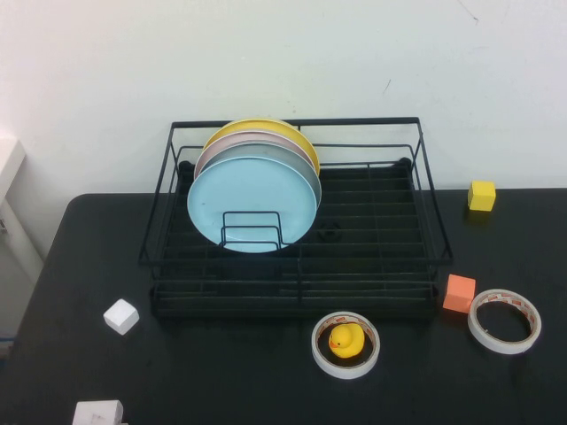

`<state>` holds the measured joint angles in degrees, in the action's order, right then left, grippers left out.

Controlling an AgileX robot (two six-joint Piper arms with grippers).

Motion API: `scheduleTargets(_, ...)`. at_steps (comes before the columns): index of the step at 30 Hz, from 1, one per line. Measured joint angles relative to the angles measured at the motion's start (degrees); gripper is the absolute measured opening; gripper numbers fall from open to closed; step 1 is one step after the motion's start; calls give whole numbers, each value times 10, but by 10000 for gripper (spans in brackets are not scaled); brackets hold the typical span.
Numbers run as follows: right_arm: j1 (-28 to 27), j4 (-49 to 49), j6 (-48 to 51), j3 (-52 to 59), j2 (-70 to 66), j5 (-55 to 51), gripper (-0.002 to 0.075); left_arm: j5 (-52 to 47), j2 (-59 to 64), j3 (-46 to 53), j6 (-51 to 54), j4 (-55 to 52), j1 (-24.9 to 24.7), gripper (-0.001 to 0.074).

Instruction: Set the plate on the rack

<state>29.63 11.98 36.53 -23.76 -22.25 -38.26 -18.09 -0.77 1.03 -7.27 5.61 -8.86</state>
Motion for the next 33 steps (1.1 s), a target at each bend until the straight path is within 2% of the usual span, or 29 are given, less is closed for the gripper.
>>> scheduleTargets(25, 0, -9, 20, 1, 12, -1, 1, -1, 0, 0, 32, 0, -1, -1)
scheduleTargets(28, -33, -12, 46, 14, 51, 0, 1, -1, 0, 0, 32, 0, -1, -2)
scheduleTargets(33, -139, -11, 49, 73, 150, 58, 0, -1, 0, 0, 32, 0, -1, -2)
